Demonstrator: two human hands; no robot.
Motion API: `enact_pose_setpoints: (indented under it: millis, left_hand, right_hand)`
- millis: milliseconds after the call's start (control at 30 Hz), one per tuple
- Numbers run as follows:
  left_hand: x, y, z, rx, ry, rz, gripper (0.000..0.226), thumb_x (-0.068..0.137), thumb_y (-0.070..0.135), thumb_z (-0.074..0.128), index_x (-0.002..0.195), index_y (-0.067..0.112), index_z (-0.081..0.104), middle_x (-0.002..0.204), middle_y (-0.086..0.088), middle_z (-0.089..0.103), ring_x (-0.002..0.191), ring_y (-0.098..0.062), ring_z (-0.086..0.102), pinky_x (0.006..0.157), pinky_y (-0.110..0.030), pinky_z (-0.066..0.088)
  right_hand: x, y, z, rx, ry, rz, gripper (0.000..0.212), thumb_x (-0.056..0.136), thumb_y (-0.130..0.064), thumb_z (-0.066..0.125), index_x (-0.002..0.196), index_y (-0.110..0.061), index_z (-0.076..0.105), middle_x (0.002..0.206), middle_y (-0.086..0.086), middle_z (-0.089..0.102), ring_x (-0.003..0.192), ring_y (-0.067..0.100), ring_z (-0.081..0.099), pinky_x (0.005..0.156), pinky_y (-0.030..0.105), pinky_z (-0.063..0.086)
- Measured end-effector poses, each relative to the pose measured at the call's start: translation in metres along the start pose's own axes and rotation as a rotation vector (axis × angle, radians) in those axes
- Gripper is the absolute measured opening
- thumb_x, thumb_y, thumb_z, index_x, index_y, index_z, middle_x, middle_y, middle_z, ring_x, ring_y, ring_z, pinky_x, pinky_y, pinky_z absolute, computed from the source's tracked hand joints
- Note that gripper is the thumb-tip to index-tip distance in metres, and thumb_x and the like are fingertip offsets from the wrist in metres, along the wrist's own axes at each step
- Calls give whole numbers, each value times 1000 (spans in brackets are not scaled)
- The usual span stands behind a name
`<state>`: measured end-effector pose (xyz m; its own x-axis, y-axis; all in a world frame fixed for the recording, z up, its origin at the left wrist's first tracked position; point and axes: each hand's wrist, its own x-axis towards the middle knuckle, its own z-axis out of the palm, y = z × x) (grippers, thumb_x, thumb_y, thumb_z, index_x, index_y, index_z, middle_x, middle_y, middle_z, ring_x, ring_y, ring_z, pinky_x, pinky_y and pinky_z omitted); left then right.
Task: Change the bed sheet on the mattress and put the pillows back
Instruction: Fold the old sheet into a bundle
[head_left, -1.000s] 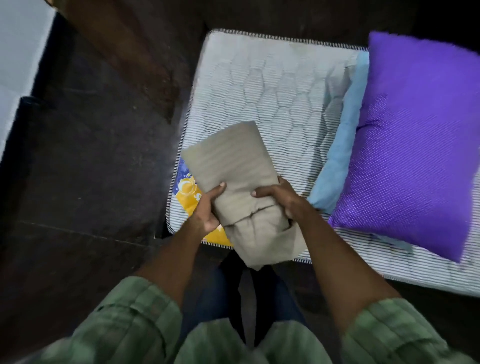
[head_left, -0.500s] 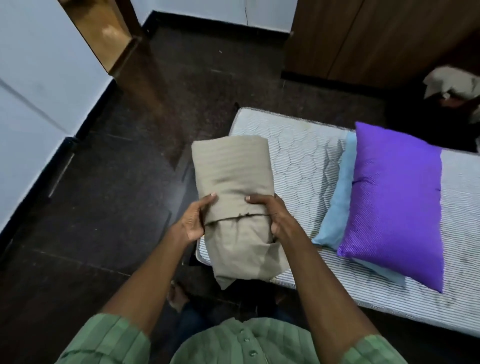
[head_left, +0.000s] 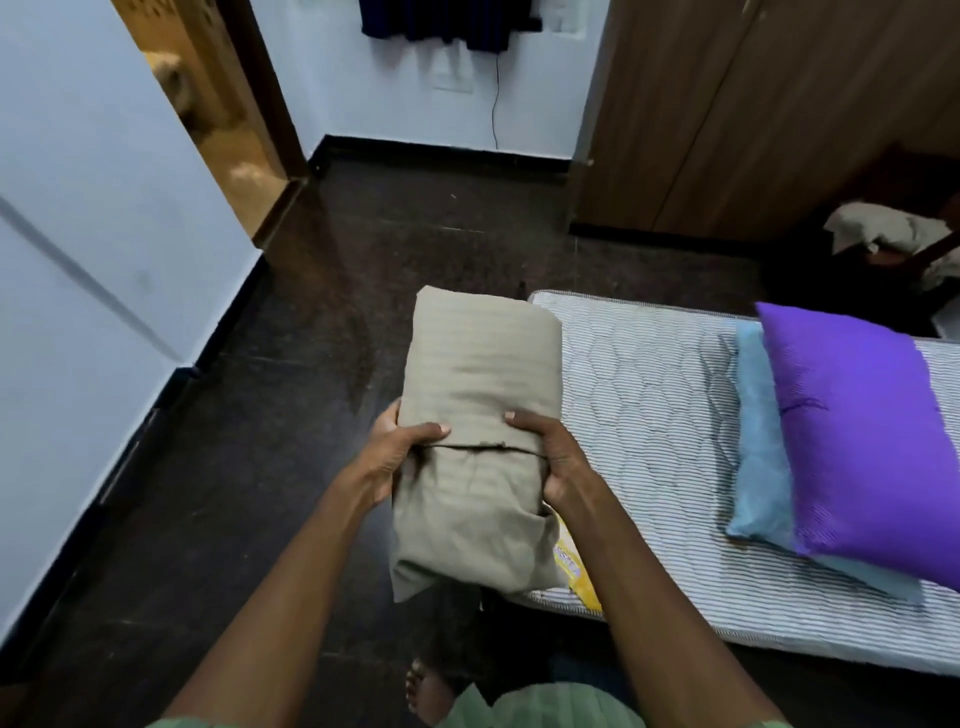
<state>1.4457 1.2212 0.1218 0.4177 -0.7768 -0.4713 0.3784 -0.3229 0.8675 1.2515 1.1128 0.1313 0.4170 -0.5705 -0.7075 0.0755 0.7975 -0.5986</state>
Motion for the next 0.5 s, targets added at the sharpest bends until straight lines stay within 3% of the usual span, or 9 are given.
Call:
enact_pose_setpoints:
  millis: [333, 500]
  left_hand:
    - [89, 75, -35, 14, -16, 76, 53, 75, 0, 79, 125, 11, 65, 112, -4, 77, 105, -22, 73, 86, -32, 57]
    - [174, 126, -40, 58, -85, 91, 64, 66, 2, 83, 127, 9, 65, 117, -9, 76, 112, -29, 70, 98, -40, 56]
  right_hand:
    - [74, -46, 74, 74, 13, -157, 83, 48, -17, 97, 126, -12, 70, 116, 12, 76, 106, 34, 73, 96, 55, 57]
    - [138, -97, 104, 80, 2, -242, 87, 47, -13, 97, 129, -14, 68, 117, 10, 76, 107, 33, 73, 95, 54, 58]
